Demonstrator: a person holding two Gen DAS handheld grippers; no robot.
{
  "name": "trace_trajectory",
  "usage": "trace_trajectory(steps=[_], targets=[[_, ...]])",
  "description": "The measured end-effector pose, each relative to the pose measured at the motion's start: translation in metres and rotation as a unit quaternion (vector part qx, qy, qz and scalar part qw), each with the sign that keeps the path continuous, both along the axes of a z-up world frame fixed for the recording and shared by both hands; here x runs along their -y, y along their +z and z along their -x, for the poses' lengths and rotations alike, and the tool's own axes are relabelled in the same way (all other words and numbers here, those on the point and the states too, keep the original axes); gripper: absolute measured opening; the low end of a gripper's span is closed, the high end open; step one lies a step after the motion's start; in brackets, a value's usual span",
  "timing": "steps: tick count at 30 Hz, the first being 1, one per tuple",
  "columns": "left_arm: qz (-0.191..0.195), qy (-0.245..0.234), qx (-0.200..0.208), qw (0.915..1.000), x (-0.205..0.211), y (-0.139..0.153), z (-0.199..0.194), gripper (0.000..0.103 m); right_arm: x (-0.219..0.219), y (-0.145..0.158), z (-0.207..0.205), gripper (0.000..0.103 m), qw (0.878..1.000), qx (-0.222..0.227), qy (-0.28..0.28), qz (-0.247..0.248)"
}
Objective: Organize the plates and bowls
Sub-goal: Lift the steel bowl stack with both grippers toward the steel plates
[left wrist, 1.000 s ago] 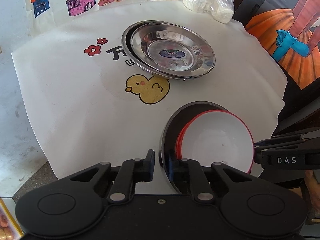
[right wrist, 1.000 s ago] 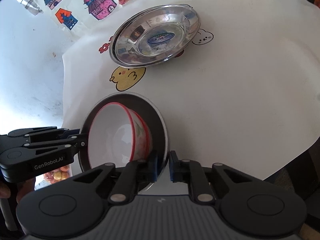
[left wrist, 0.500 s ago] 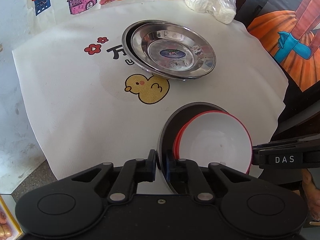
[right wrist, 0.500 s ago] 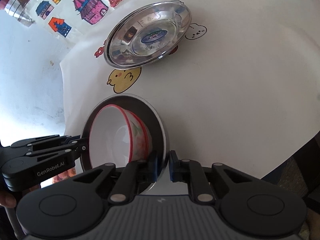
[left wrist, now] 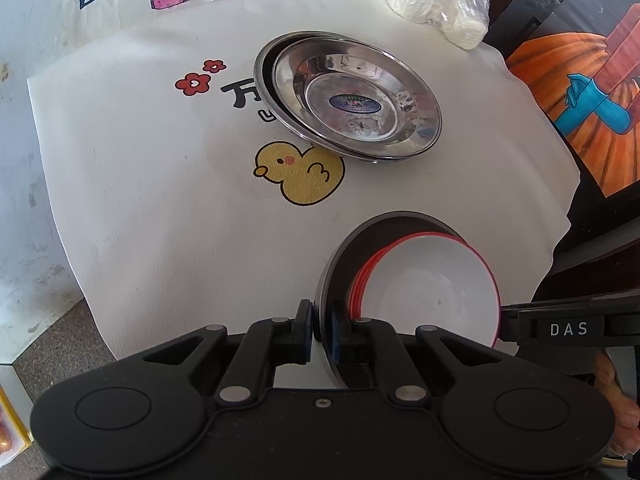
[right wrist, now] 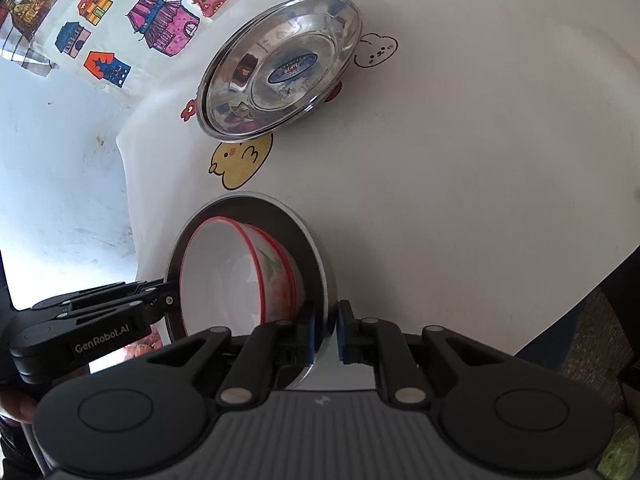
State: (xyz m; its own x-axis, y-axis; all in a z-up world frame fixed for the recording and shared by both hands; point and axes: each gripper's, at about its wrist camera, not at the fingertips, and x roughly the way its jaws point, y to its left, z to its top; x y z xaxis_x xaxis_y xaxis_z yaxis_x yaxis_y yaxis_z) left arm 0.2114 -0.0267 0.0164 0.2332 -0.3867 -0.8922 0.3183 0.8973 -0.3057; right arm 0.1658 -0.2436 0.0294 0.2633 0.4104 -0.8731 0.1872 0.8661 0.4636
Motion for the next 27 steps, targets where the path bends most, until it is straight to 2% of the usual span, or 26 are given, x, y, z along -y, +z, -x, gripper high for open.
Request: trace_trajectory(steps=[20,27], targets=[[0.027,0.015,-0.003,0.9995,0.008,0.002,-0.015,0.007,0.013,0.003,-0.009,0.013,1.000,0.015,-0.025,-0.004],[0.037,0.016,0.022,0.9989,0.017,0.019,-0.028,0.006,0.026,0.015,-0.019,0.013,0.998,0.039,-0.040,-0.012]])
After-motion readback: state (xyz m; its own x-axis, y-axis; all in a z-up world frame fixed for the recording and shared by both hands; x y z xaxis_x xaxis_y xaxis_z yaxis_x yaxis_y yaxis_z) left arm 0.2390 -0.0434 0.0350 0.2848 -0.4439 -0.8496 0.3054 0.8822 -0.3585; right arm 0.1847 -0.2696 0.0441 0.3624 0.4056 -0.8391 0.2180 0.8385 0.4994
